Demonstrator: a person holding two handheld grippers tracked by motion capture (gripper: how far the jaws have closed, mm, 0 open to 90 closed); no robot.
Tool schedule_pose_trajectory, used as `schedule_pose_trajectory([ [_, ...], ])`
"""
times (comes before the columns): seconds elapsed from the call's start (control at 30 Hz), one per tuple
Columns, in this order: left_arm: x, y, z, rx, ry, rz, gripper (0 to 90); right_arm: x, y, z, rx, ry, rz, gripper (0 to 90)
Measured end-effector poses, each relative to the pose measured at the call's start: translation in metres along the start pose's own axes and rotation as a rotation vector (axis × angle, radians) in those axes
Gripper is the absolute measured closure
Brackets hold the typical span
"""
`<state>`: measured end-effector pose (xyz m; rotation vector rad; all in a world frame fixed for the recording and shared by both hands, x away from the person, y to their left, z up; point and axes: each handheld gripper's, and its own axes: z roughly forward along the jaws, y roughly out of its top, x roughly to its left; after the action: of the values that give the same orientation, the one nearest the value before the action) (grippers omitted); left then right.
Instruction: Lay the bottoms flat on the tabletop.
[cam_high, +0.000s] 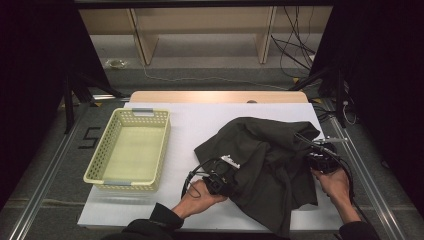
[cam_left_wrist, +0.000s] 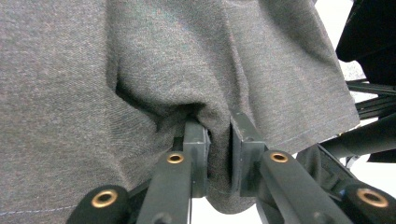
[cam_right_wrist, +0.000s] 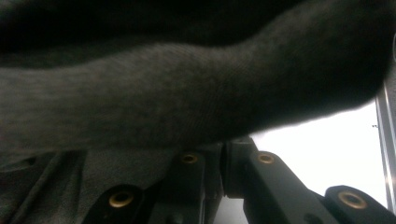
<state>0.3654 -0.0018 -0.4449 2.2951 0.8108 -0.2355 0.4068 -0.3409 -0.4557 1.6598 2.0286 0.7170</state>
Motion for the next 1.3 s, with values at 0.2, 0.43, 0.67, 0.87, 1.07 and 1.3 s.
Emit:
schedule_pose_trajectory([
  [0.2, 0.01, 0.003, -0.018, -0.032, -0.028, -0.015, 61.1, 0.001, -0.005, -0.015, -0.018, 0.002, -0.006, 70.2],
  [0.43, 0.021, 0.015, -0.051, -0.103, 0.042, -0.016, 45.8, 0.016, -0.009, -0.039, -0.06, 0.089, -0.028, 45.6],
  [0.67, 0.053, 0.019, -0.062, -0.119, 0.181, -0.064, 35.2, 0.033, -0.009, -0.046, -0.081, 0.172, -0.028, 35.0],
  [0.87, 0.085, 0.018, -0.053, -0.095, 0.312, -0.108, 26.9, 0.045, -0.007, -0.038, -0.065, 0.179, -0.061, 31.1],
  [1.07, 0.106, 0.016, -0.046, -0.07, 0.367, -0.14, 23.4, 0.052, -0.003, -0.035, -0.072, 0.176, -0.072, 31.4],
  [1.3, 0.119, 0.017, -0.039, -0.049, 0.383, -0.156, 18.9, 0.056, 0.0, -0.029, -0.068, 0.186, -0.072, 31.2],
])
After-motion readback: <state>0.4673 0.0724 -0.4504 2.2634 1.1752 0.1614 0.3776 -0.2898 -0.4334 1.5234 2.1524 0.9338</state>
